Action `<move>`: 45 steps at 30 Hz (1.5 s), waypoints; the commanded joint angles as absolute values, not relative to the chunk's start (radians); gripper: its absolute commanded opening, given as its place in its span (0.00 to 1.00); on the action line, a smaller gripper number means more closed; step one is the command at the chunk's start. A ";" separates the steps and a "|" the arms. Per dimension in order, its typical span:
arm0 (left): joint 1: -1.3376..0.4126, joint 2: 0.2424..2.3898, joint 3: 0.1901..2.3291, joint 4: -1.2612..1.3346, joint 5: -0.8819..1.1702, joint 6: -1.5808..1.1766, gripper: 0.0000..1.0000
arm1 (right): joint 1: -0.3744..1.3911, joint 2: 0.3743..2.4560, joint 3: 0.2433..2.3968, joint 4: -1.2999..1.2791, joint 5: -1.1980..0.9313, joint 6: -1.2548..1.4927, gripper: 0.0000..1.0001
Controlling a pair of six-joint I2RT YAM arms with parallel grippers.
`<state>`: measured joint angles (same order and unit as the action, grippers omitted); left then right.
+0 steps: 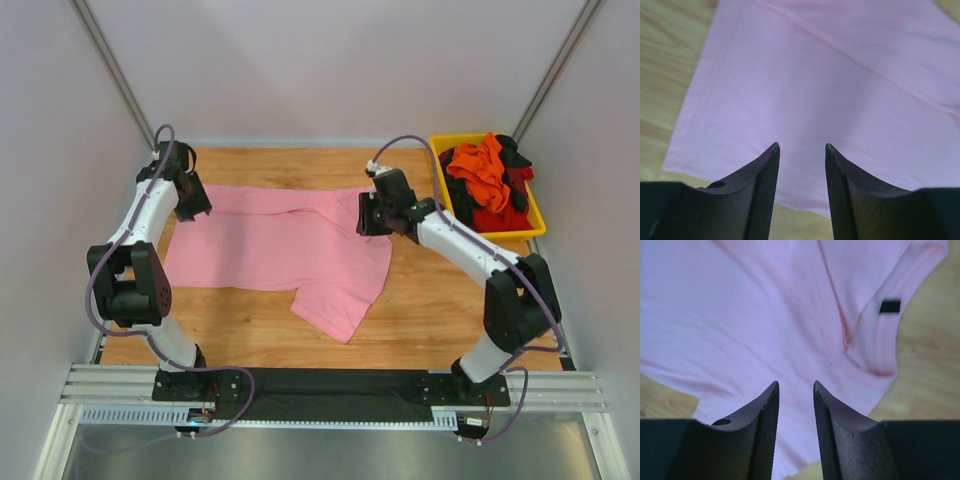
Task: Fold and stack the t-shirts
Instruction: Fold the tshirt
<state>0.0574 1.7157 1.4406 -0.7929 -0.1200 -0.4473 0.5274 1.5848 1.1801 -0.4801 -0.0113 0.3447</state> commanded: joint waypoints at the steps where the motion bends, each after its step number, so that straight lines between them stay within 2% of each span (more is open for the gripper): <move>1: 0.054 1.707 1.451 -0.727 0.117 -0.411 0.49 | 0.436 1.754 1.370 -0.455 -0.190 0.141 0.36; 5: 0.055 1.686 1.402 -0.657 0.284 -0.429 0.47 | 0.394 1.940 1.586 -0.479 -0.339 0.065 0.35; 11: 0.054 1.600 1.307 -0.577 0.449 -0.420 0.48 | 0.379 2.198 1.880 -0.535 -0.402 0.005 0.35; 16: 0.046 1.548 1.220 -0.522 0.564 -0.413 0.49 | 0.373 2.351 2.026 -0.557 -0.410 0.003 0.35; 31: 0.041 1.531 1.209 -0.502 0.578 -0.416 0.49 | 0.373 2.387 1.987 -0.528 -0.436 -0.028 0.33; 35: 0.041 1.531 1.209 -0.506 0.569 -0.414 0.49 | 0.373 2.373 1.974 -0.512 -0.462 -0.012 0.23; 39: 0.041 1.525 1.206 -0.511 0.561 -0.408 0.49 | 0.374 2.349 1.957 -0.508 -0.471 -0.008 0.09; 45: 0.041 1.517 1.204 -0.515 0.549 -0.407 0.49 | 0.388 2.260 1.890 -0.497 -0.446 -0.012 0.08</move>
